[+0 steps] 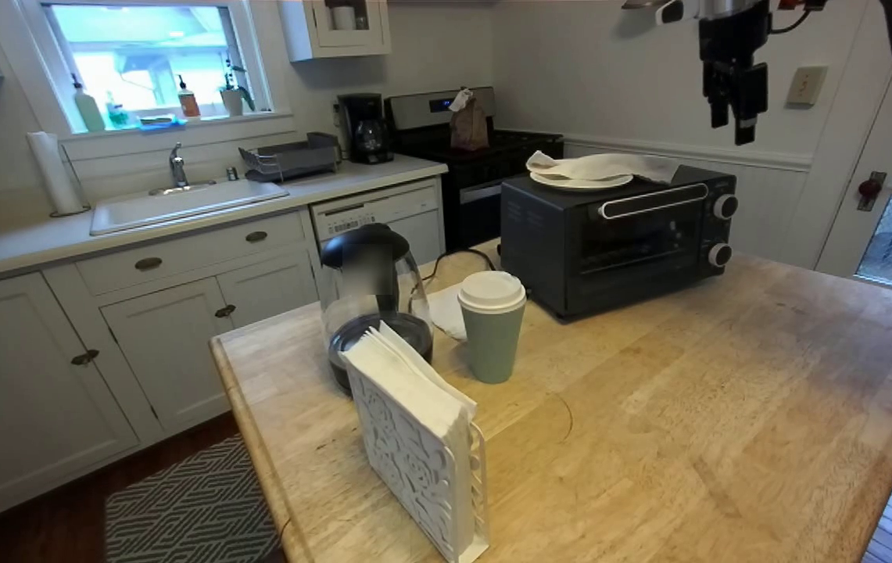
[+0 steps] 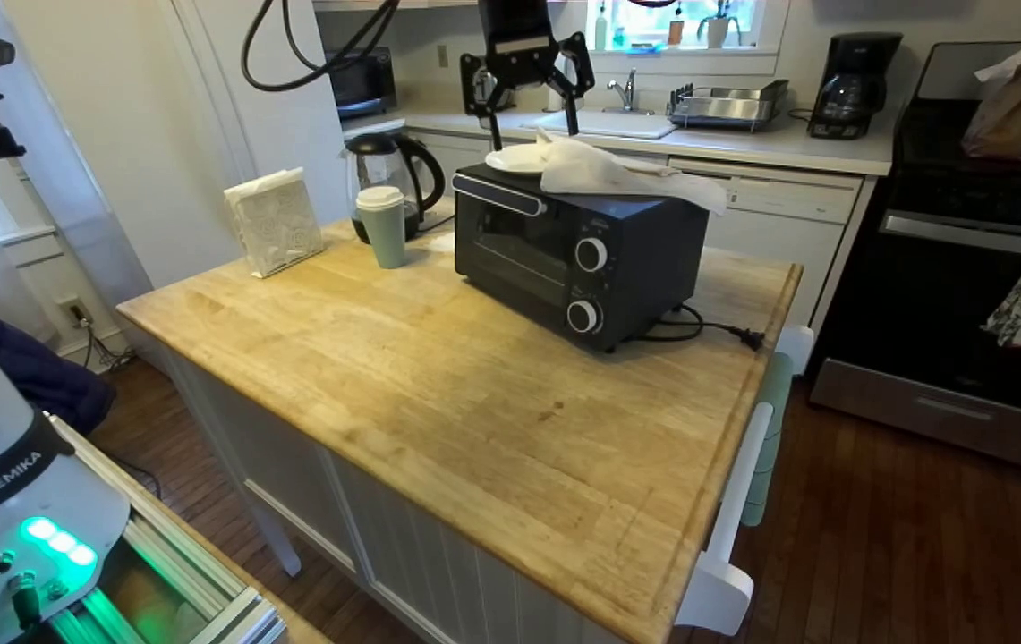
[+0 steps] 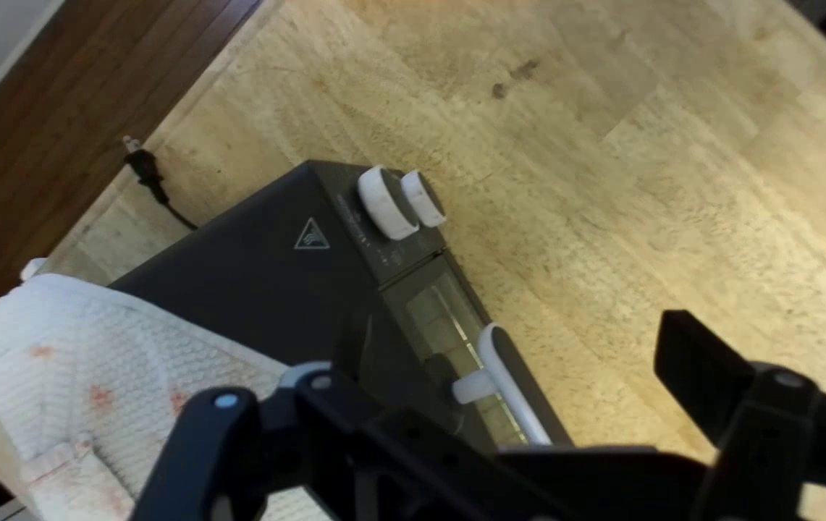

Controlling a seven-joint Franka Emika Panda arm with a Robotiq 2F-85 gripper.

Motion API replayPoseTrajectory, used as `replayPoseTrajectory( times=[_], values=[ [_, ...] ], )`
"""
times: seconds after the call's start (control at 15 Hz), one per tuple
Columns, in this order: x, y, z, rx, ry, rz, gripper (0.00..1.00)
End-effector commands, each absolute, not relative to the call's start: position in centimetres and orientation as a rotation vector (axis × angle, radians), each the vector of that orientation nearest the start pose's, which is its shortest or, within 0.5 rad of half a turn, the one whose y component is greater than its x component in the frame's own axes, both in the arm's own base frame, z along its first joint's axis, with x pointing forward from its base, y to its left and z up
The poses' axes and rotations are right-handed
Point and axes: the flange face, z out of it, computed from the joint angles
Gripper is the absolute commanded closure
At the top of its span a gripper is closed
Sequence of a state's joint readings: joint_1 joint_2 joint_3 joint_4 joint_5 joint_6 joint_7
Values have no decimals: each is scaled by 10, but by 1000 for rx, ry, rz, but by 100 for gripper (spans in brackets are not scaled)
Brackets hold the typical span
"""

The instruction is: Remove the towel from the plate which is on top of the oven and spread it on the table

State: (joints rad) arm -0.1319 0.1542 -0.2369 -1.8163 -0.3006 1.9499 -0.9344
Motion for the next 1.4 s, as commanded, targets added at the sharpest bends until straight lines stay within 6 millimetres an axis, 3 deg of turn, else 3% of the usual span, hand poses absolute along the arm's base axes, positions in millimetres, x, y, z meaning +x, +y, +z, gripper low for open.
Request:
replayPoseTrajectory(
  times=[0.0, 0.27, 0.53, 0.73, 1.2, 1.27, 1.33],
  values=[
    [559, -231, 449, -3324, -997, 127, 0],
    [563, -225, 442, -3412, -716, -32, 0],
    [568, -224, 437, -3388, -749, 11, 0],
    [577, -226, 430, -3418, -687, -109, 0],
    [592, -220, 409, -3443, -590, -220, 24],
    [593, -216, 408, -3435, -595, -224, 17],
    [594, -213, 408, -3432, -605, -232, 18]
  ],
)
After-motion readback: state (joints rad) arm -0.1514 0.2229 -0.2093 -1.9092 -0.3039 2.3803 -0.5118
